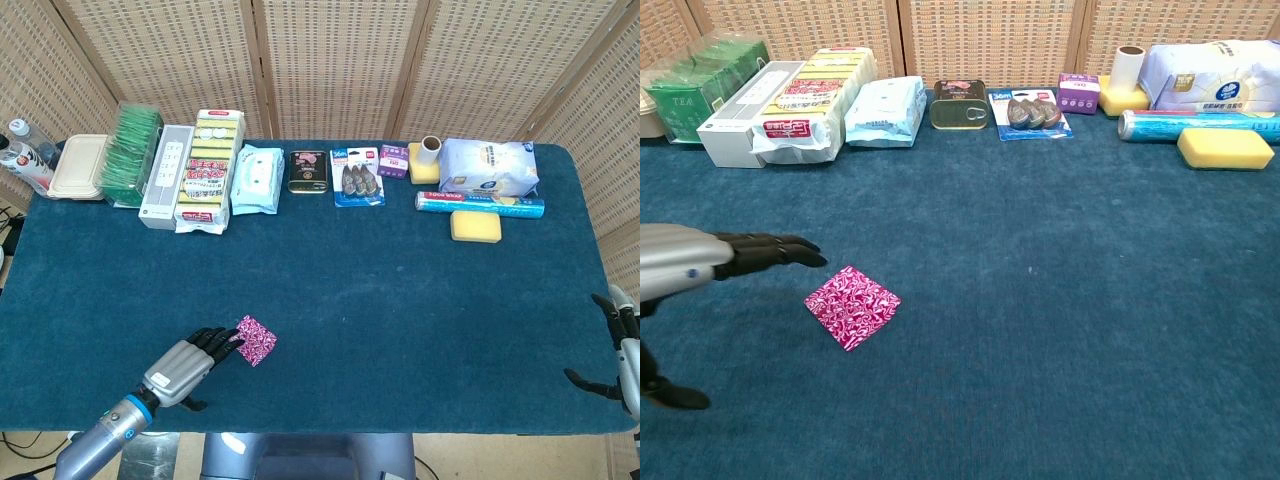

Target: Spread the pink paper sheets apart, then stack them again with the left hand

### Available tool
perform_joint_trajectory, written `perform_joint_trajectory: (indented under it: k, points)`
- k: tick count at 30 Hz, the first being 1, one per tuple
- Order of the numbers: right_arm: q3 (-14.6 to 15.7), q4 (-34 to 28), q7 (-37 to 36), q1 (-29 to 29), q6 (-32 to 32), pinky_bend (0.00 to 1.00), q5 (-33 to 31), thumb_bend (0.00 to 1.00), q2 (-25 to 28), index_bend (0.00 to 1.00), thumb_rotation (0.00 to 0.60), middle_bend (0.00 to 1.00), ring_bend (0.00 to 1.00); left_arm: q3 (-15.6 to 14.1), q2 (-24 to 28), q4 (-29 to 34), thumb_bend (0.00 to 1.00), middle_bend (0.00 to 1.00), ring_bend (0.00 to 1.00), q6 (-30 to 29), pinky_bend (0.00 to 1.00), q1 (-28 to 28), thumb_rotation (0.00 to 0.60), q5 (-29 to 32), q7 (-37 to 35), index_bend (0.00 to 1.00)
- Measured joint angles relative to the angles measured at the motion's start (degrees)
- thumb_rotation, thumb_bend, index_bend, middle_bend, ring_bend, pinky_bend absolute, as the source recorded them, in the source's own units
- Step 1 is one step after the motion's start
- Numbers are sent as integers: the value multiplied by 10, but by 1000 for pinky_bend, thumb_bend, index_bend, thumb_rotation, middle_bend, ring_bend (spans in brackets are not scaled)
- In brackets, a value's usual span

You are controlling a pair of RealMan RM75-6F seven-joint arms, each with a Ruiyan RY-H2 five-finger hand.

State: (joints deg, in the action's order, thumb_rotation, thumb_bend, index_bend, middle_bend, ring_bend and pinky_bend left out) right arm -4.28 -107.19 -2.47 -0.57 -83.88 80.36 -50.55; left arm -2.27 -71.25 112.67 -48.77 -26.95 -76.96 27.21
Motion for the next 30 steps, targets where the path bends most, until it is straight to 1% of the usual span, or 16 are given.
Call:
perform_joint_trajectory:
  k: [3, 6, 9, 12, 21, 25, 30]
  points:
    - [-1, 2, -13, -1, 3, 7, -1, 0, 5, 80, 600, 0, 0, 11, -26, 6, 78, 0, 0, 22, 82, -34, 600, 86, 52, 0]
    - [-1, 4, -24, -1, 4, 7, 0, 0, 8, 81, 600, 0, 0, 16, -49, 11, 78, 0, 0, 26, 82, -65, 600, 161, 102, 0]
    - [-1, 4, -31, -1, 6, 8, 1, 0, 11, 80, 600, 0, 0, 14, -70, 15, 78, 0, 0, 19, 82, -93, 600, 223, 143, 0]
    - [1, 3, -30, -2, 8, 8, 5, 0, 11, 81, 600, 0, 0, 9, -87, 16, 78, 0, 0, 8, 82, -117, 600, 265, 164, 0]
    - [1, 0, -33, 1, 1, 8, 6, 0, 14, 81, 600, 0, 0, -1, -110, -4, 78, 0, 0, -16, 82, -162, 600, 337, 174, 0]
    - [1, -1, -35, 2, -2, 7, 6, 0, 15, 80, 600, 0, 0, -4, -110, -10, 77, 0, 0, -25, 82, -173, 600, 355, 168, 0]
    - [2, -4, -35, 2, -1, 7, 6, 0, 18, 80, 600, 0, 0, -11, -101, -15, 77, 0, 0, -32, 82, -178, 600, 360, 149, 0]
